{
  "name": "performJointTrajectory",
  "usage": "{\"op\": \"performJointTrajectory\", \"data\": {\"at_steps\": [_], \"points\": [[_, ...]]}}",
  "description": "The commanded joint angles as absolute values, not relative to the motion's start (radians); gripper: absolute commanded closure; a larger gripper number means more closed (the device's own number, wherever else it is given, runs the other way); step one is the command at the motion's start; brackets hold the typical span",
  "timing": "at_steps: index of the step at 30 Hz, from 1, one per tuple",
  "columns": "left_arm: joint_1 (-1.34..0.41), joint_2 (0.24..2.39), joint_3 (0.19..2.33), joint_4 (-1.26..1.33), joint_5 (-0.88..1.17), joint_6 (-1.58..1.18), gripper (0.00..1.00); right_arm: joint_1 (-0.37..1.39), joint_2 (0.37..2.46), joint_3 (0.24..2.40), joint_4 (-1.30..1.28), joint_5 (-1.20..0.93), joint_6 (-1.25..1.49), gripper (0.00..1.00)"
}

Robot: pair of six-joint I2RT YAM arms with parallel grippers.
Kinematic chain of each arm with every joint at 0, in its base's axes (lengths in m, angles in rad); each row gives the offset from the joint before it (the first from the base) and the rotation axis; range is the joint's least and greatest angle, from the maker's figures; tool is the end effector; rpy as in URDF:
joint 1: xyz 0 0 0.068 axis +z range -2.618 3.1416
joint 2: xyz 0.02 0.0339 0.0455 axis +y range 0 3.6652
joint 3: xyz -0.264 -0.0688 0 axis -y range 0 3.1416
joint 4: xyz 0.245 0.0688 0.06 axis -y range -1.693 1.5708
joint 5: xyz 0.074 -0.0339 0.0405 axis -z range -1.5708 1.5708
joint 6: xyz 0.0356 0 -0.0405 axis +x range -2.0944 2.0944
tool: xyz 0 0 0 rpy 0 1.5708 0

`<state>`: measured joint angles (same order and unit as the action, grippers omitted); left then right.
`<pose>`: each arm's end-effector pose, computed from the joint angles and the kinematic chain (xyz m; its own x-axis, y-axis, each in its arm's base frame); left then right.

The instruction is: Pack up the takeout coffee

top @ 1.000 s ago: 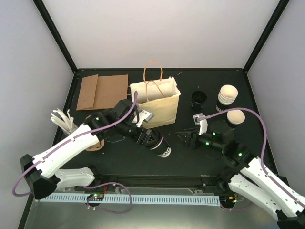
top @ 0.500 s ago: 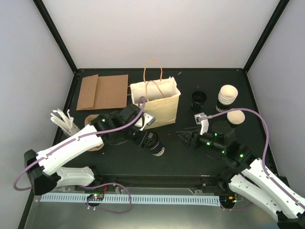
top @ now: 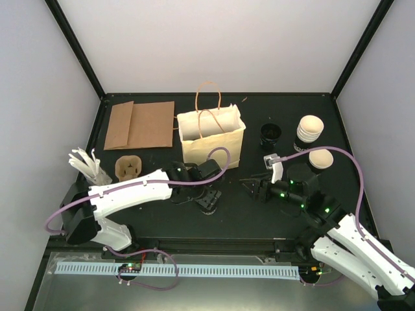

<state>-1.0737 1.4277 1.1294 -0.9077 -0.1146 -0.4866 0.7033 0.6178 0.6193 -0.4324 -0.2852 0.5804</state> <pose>0.1339 -0.2382 0.2580 -0.7930 0.4875 -0.3653 0.5463 0.8344 -0.0724 0.1064 0.1033 0.2816 -0.7136 0.0848 -0.6954 -0.5073 0.6219 0.5965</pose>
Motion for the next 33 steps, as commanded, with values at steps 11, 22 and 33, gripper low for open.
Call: {"op": "performJointTrajectory", "data": {"at_steps": [11,22,33], "points": [[-1.078,1.311,1.234,-0.979,-0.149,-0.513,0.01,0.705,0.722,0.709,-0.553,-0.243,0.507,0.24],[-0.615,0.901,1.184,-1.013,-0.027,-0.337,0.01,1.13,1.194,1.102,-0.852,0.169,0.588,0.14],[-0.264,0.857,1.12,-0.985,0.215,-0.217,0.01,1.25,1.554,1.371,-0.992,0.273,0.704,0.06]]}}
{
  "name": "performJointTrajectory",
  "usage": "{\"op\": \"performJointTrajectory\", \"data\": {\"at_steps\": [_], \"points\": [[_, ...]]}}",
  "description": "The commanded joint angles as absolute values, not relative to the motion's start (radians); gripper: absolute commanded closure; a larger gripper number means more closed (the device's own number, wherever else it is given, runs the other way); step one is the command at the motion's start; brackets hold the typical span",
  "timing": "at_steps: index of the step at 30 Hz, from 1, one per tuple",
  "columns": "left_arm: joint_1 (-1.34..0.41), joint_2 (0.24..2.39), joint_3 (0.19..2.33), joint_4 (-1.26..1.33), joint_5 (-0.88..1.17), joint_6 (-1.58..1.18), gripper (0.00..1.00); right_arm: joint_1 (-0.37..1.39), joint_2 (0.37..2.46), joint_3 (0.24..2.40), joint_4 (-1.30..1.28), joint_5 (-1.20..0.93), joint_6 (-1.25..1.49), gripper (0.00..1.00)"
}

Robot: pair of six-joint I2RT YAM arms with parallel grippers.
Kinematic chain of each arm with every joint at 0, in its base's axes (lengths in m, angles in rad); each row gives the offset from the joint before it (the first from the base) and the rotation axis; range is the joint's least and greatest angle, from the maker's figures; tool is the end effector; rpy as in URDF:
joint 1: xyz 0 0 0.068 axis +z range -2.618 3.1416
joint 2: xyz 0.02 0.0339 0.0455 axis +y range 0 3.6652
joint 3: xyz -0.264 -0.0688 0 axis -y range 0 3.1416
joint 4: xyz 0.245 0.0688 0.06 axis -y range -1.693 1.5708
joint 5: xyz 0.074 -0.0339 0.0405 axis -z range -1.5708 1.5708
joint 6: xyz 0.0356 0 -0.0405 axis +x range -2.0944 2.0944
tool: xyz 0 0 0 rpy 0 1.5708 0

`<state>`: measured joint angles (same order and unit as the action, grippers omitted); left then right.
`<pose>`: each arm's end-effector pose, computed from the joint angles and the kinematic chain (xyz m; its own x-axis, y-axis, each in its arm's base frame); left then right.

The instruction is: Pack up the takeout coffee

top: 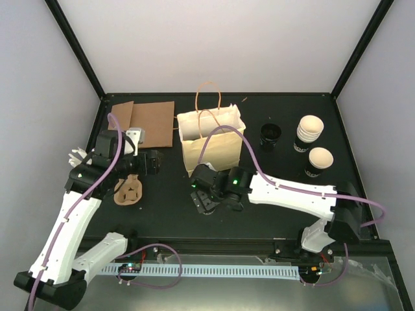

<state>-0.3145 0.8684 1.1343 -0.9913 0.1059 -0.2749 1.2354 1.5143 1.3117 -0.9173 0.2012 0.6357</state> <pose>0.1433 -0.0506 0.3647 -0.7111 -0.0525 -0.7011 0.1972 0.9423 -0.2706 0.1070 0.2853 0.2886 -0.7707 -0.4436 -0.4574 -0.5455 0.8303 0.1140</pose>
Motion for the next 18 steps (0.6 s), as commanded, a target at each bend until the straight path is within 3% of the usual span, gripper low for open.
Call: {"op": "performJointTrajectory", "data": {"at_steps": [1,18], "points": [[-0.256,0.855,1.116,-0.98,0.223,-0.213,0.01,1.252,1.568,1.38,-0.993,0.273,0.711,0.06],[-0.235,0.838,1.066,-0.936,0.226,-0.194,0.01,1.256,1.735,1.472,-1.048,0.297,0.774,0.13]]}}
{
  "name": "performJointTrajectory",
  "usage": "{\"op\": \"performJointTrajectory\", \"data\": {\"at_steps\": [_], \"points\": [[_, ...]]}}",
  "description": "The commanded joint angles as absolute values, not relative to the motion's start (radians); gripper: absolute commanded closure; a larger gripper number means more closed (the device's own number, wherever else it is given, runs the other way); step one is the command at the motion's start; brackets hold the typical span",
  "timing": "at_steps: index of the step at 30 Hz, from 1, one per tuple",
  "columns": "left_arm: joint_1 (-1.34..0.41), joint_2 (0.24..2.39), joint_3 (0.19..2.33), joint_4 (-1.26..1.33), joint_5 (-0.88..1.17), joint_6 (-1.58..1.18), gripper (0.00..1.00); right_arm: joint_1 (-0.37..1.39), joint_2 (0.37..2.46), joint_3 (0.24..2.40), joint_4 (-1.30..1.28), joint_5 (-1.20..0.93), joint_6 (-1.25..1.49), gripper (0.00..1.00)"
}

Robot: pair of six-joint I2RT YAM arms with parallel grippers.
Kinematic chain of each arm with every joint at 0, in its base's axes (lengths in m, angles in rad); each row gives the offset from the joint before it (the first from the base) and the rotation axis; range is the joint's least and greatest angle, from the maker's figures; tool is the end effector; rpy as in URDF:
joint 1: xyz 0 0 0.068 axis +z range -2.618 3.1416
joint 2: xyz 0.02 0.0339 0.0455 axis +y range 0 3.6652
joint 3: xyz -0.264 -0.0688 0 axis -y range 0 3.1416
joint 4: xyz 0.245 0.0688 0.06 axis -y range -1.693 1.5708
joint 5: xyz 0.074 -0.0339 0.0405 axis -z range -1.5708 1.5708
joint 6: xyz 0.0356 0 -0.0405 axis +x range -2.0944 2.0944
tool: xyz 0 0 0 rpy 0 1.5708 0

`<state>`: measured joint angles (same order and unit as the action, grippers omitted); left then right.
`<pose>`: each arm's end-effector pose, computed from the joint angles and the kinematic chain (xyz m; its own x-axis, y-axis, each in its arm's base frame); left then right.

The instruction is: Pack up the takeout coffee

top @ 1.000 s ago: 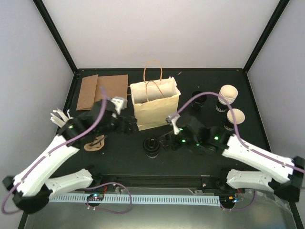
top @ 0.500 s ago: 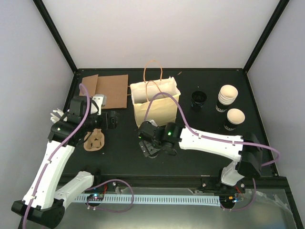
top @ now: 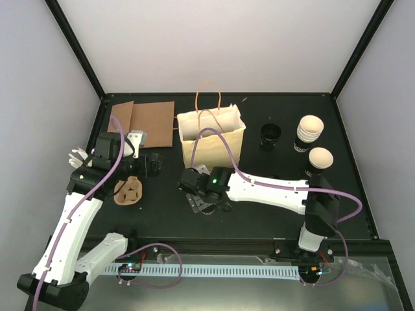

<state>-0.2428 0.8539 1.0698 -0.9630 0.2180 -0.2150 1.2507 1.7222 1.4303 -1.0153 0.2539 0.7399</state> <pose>0.1465 -0.0442 0.3497 -0.7273 -0.0344 -0.6854 0.2391 0.9235 -0.3001 0.1155 0.3199 0.2567 -0.8299 -0.4296 -0.3559 -0.4585 0.8887 -0.0034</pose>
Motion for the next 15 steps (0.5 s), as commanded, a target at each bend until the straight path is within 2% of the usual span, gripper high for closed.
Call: {"op": "performJointTrajectory", "data": {"at_steps": [1,7,15], "points": [[-0.235,0.838,1.065,-0.936,0.224,-0.192,0.01,1.256,1.738,1.474,-1.05,0.3,0.774,0.13],[-0.235,0.836,1.064,-0.939,0.218,-0.187,0.01,1.256,1.744,1.47,-1.046,0.291,0.767,0.19],[-0.233,0.83,1.068,-0.946,0.209,-0.186,0.01,1.256,1.759,1.477,-1.045,0.29,0.758,0.21]]}}
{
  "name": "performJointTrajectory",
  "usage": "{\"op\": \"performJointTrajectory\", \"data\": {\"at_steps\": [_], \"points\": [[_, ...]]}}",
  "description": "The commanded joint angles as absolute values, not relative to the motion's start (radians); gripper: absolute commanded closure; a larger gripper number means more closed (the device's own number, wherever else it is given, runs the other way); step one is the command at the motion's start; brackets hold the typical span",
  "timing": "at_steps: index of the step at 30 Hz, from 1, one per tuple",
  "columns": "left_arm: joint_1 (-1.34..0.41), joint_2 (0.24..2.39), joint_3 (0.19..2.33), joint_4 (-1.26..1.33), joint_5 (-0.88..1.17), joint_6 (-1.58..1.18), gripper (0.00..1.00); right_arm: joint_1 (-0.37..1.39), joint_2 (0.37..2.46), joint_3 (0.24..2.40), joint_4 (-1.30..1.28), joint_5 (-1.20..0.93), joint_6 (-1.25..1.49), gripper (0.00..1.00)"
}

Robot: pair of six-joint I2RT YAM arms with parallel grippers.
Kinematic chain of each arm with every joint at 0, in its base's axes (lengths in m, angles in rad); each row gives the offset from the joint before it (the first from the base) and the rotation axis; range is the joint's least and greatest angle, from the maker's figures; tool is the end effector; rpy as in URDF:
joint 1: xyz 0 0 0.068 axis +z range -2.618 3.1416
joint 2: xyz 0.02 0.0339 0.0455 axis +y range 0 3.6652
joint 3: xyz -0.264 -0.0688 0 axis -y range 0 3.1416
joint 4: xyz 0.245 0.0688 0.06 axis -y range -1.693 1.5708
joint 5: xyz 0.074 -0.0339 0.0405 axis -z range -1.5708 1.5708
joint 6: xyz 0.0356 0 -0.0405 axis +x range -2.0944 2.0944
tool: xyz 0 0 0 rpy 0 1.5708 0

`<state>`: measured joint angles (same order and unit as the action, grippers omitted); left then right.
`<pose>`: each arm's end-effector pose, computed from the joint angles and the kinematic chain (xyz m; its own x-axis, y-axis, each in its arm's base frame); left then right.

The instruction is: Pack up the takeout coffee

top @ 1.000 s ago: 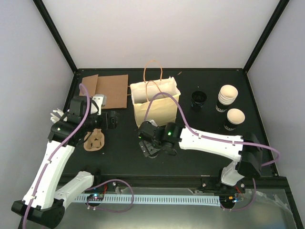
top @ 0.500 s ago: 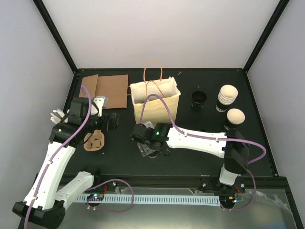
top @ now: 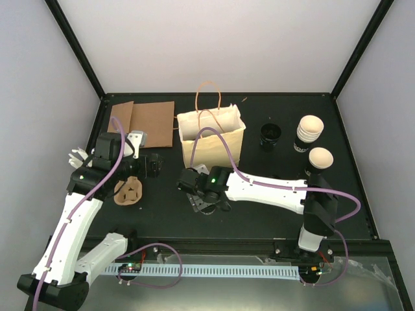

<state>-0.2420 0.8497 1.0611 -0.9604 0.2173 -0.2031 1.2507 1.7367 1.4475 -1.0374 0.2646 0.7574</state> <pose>0.1460 -0.0440 0.3478 -0.7256 -0.0238 -0.6877 0.2460 0.9244 -0.2915 0.1164 0.3214 0.2564 -0.8376 -0.4194 -0.3500 -0.4415 0.8971 -0.0183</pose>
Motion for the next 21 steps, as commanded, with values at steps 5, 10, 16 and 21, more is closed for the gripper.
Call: {"op": "performJointTrajectory", "data": {"at_steps": [5,10,16,21], "points": [[-0.233,0.824,1.071,-0.953,0.199,-0.18,0.01,1.256,1.745,1.489,-1.052,0.296,0.753,0.24],[-0.232,0.831,1.091,-0.908,0.252,-0.17,0.01,1.256,1.663,1.496,-1.067,0.343,0.715,0.26],[-0.231,0.943,1.222,-0.83,0.371,-0.143,0.01,1.255,1.464,1.47,-1.036,0.359,0.635,0.26],[-0.232,1.034,1.292,-0.727,0.521,-0.054,0.01,1.203,1.32,1.557,-1.075,0.358,0.599,0.26]]}}
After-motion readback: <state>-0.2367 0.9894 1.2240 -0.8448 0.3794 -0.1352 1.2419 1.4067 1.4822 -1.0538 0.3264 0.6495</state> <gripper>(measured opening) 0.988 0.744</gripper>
